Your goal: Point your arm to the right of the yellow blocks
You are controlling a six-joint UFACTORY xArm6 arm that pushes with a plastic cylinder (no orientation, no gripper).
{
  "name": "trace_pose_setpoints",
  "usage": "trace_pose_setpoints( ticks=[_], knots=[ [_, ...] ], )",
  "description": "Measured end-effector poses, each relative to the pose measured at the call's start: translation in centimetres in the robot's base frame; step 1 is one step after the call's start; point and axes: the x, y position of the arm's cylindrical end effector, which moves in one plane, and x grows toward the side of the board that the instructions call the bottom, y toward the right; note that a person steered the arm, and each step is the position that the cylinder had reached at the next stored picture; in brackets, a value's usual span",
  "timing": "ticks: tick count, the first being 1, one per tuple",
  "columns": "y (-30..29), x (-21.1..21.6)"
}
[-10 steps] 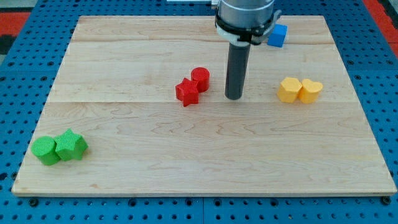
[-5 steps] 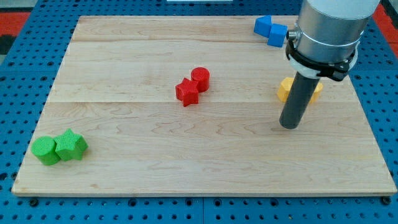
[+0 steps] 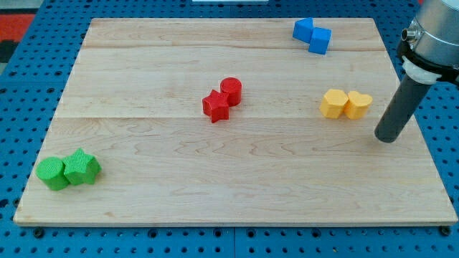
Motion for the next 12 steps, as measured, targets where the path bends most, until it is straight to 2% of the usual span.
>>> trace_pose_setpoints(
  ticks=[8, 9, 12],
  knots=[
    [2.8, -0.1],
    [4.3, -1.8],
    [-1.2, -4.4]
  ],
)
